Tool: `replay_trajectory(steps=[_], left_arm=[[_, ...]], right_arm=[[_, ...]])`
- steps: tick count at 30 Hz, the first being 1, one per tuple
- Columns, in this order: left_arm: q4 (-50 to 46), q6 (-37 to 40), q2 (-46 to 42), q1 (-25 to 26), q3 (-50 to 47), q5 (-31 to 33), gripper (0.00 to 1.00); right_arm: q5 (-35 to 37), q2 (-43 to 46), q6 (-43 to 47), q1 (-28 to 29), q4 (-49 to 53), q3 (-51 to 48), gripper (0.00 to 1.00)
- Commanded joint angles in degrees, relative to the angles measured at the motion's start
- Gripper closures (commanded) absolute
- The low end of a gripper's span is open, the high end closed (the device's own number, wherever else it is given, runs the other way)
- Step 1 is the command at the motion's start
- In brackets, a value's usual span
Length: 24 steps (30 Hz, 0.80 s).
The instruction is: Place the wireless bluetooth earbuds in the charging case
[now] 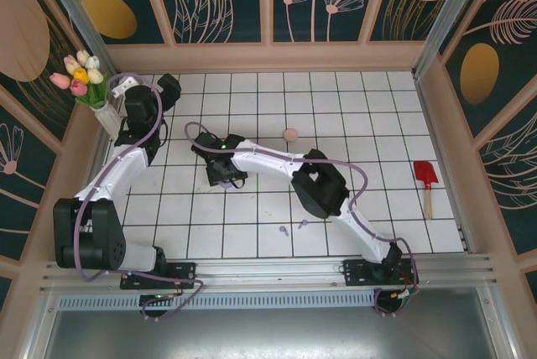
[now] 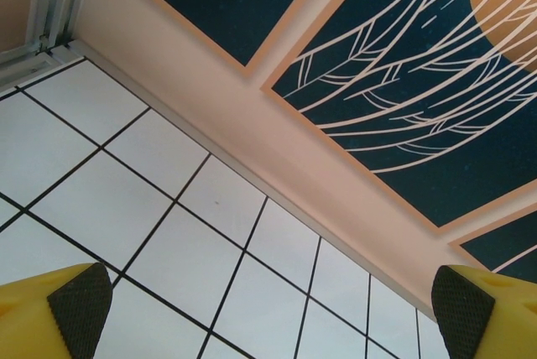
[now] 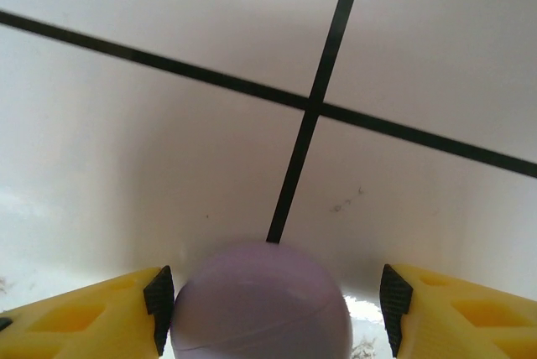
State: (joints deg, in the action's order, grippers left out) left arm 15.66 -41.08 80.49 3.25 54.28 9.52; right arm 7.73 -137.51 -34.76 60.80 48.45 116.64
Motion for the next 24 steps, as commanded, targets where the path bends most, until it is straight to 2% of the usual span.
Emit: replay_trajectory(steps=[1, 9, 24], left_arm=[[2.7, 1.1, -1.3, -0.5, -0.8, 0.2, 0.01], [3.3, 1.3, -1.4, -0.6, -1.5, -1.0, 0.01], [4.2, 1.0, -0.4, -0.6, -1.8, -4.9, 0.01]], right_arm=[[0.7, -1.6, 1.2, 1.0, 3.0, 1.8, 0.32], [0.5, -1.7, 2.0, 1.8, 3.4, 1.3, 0.32], [-2.9, -2.3, 12.8, 1.1, 3.5, -0.7, 0.34]])
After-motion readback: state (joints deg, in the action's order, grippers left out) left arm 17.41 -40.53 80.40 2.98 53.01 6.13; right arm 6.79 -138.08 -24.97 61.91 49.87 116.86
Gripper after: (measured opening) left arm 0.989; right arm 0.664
